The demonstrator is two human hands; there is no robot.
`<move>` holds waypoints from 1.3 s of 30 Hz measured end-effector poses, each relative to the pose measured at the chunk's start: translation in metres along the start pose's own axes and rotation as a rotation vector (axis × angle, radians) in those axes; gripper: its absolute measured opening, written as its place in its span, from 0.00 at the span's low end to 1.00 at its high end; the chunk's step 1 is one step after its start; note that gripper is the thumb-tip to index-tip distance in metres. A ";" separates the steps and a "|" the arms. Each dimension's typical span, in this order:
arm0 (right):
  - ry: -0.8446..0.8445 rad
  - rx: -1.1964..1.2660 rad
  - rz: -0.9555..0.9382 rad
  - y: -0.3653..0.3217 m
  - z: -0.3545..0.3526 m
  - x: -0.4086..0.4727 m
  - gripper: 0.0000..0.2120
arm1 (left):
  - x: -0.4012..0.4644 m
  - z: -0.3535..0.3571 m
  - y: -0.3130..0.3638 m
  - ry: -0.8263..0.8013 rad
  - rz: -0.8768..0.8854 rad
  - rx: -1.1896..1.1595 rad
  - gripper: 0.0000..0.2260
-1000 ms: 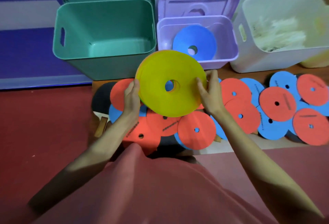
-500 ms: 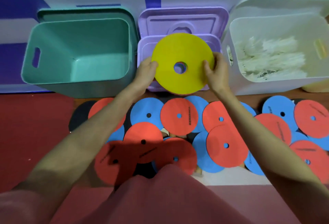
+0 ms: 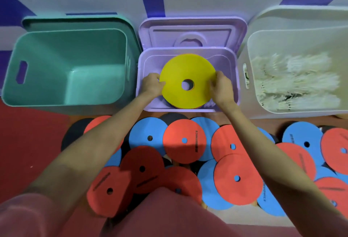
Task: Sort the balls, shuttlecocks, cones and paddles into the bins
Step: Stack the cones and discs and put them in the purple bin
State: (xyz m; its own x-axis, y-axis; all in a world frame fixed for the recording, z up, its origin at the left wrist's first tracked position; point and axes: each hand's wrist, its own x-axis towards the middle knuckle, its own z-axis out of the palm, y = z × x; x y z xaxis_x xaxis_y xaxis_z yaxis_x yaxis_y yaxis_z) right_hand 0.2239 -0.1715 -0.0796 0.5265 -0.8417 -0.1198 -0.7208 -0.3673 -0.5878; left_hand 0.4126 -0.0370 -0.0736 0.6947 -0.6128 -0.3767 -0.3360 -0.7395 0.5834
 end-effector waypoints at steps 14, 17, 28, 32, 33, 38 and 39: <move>0.044 0.045 -0.356 -0.037 -0.004 -0.066 0.19 | -0.056 -0.029 -0.012 0.096 0.300 -0.127 0.17; -0.021 0.093 -0.505 -0.056 0.000 -0.103 0.17 | -0.096 -0.052 -0.025 0.137 0.423 -0.206 0.14; -0.419 -0.004 -0.472 -0.076 0.074 -0.219 0.21 | -0.178 -0.060 -0.184 0.244 0.030 0.024 0.11; -0.466 -0.117 -0.413 -0.078 0.095 -0.237 0.24 | -0.177 -0.065 -0.221 0.248 -0.160 0.093 0.16; -0.469 -0.138 -0.381 -0.078 0.098 -0.239 0.25 | -0.174 -0.066 -0.226 0.242 -0.205 0.100 0.17; -0.449 -0.331 -0.250 -0.078 0.112 -0.246 0.27 | -0.166 -0.069 -0.229 0.228 -0.412 0.049 0.25; -0.442 -0.362 -0.220 -0.079 0.114 -0.247 0.27 | -0.165 -0.069 -0.227 0.226 -0.430 0.059 0.28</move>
State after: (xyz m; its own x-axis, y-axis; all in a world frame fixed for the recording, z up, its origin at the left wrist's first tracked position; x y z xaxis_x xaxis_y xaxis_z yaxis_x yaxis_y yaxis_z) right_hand 0.2018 0.1108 -0.0944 0.7617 -0.5156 -0.3923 -0.6406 -0.6901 -0.3367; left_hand 0.4182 0.2511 -0.0948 0.8967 -0.1776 -0.4054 -0.0192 -0.9307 0.3653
